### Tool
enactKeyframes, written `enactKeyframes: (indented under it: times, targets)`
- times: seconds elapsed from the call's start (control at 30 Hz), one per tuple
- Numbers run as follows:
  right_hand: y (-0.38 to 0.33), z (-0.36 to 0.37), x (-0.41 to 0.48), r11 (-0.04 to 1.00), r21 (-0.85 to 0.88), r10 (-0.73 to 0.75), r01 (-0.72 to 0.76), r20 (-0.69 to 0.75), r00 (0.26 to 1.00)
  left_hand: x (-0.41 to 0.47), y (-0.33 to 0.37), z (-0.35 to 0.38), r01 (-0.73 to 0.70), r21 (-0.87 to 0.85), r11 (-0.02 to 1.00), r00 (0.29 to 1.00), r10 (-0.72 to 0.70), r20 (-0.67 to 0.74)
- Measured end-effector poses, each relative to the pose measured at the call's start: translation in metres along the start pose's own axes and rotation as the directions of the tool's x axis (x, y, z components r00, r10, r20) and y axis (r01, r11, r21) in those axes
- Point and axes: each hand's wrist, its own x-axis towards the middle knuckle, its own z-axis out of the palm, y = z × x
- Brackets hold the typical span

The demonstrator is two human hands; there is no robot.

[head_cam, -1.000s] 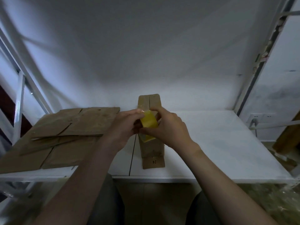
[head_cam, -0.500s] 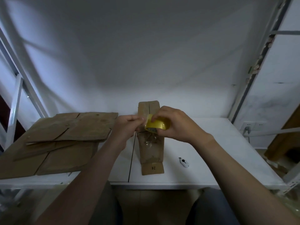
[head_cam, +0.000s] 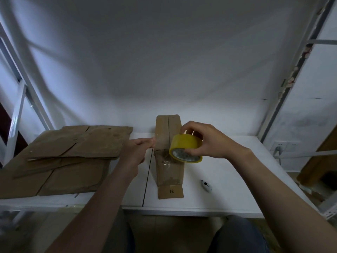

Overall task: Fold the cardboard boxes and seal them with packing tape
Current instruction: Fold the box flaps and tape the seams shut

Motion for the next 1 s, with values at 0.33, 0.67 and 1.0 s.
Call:
enactKeyframes:
  times: [0.33, 0.67, 1.0]
  targets:
    - [0.026, -0.009, -0.008, 0.991, -0.126, -0.044, 0.050, 0.048, 0.998, 0.013, -0.024, -0.020, 0.054, -0.067, 0.996, 0.997, -0.058, -0.052]
    - [0.060, -0.006, -0.005, 0.965, -0.238, -0.089, 0.112, 0.108, 0.990, 0.024, -0.048, -0.019, 0.091, -0.141, 0.986, 0.989, -0.106, -0.104]
    - [0.082, 0.018, 0.012, 0.977, -0.208, -0.007, 0.040, 0.156, 0.988, 0.046, -0.075, -0.017, 0.151, -0.114, 0.982, 0.983, -0.162, -0.092]
